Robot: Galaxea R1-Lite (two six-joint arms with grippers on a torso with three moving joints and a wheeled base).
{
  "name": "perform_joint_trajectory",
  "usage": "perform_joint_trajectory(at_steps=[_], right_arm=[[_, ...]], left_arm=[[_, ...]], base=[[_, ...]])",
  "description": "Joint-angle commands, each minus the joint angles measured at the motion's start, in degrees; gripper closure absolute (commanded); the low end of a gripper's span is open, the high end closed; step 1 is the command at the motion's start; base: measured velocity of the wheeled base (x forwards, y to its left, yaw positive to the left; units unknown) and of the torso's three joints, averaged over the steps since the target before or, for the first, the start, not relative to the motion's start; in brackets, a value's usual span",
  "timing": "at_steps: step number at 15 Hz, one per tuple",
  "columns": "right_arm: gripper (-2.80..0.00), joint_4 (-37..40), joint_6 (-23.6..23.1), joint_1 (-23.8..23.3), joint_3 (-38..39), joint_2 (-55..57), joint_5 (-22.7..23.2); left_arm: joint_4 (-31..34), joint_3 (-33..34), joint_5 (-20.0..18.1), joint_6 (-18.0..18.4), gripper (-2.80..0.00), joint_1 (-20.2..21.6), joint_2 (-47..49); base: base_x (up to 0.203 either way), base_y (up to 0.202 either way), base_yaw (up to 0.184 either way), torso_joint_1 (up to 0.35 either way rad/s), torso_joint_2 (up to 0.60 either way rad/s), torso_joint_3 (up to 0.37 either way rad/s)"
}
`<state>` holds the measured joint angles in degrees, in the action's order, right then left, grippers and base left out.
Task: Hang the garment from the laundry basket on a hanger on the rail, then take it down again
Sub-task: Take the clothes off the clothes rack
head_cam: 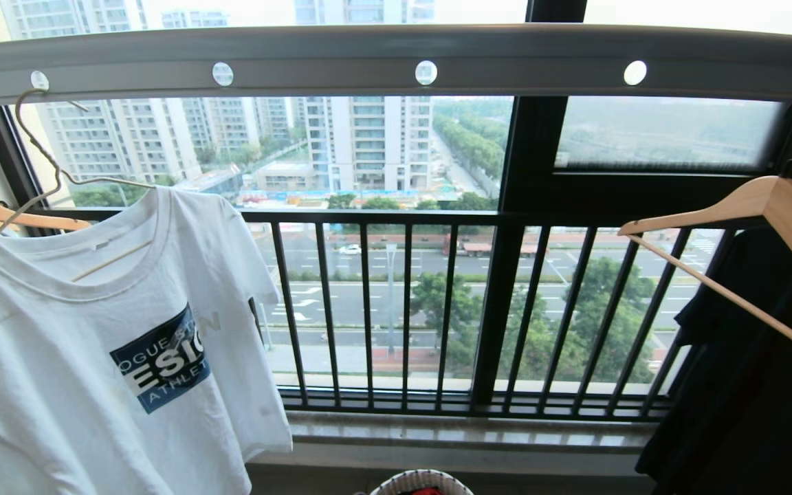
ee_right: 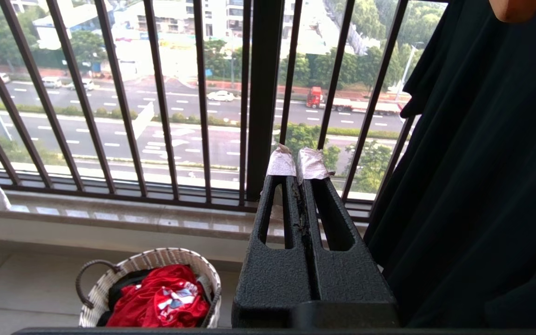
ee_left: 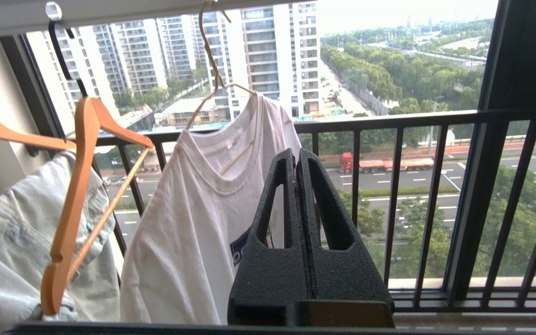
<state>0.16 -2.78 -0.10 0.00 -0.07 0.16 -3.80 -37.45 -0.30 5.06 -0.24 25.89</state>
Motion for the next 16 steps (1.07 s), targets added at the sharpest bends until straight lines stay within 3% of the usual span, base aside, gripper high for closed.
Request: perform_joint_trajectory(at_steps=[1,4,9,11,16], right_arm=[[0.0,0.0,0.0,0.0,0.0,0.0,0.0],[0.0,0.0,0.0,0.0,0.0,0.0,0.0],[0.0,0.0,0.1,0.0,0.0,0.0,0.0],[0.0,0.0,0.1,0.0,0.0,0.0,0.0],[0.0,0.0,0.1,0.0,0.0,0.0,0.0]], left_arm=[[0.0,-14.6,-0.2,2.3,0.0,0.0,19.5],[-0.2,-21.3,-0.3,4.4,0.0,0.0,30.1],[-2.1,-22.0,-0.6,5.4,0.0,-1.3,34.5],[-1.9,-21.5,-0.5,5.9,0.0,-3.6,34.7],[-2.1,-20.9,-0.1,6.0,0.0,-3.7,34.0]], base=[[0.0,0.0,0.0,0.0,0.0,0.0],[0.0,0.0,0.0,0.0,0.0,0.0],[0.0,0.0,0.0,0.0,0.0,0.0],[0.0,0.0,0.0,0.0,0.0,0.0],[0.0,0.0,0.0,0.0,0.0,0.0]])
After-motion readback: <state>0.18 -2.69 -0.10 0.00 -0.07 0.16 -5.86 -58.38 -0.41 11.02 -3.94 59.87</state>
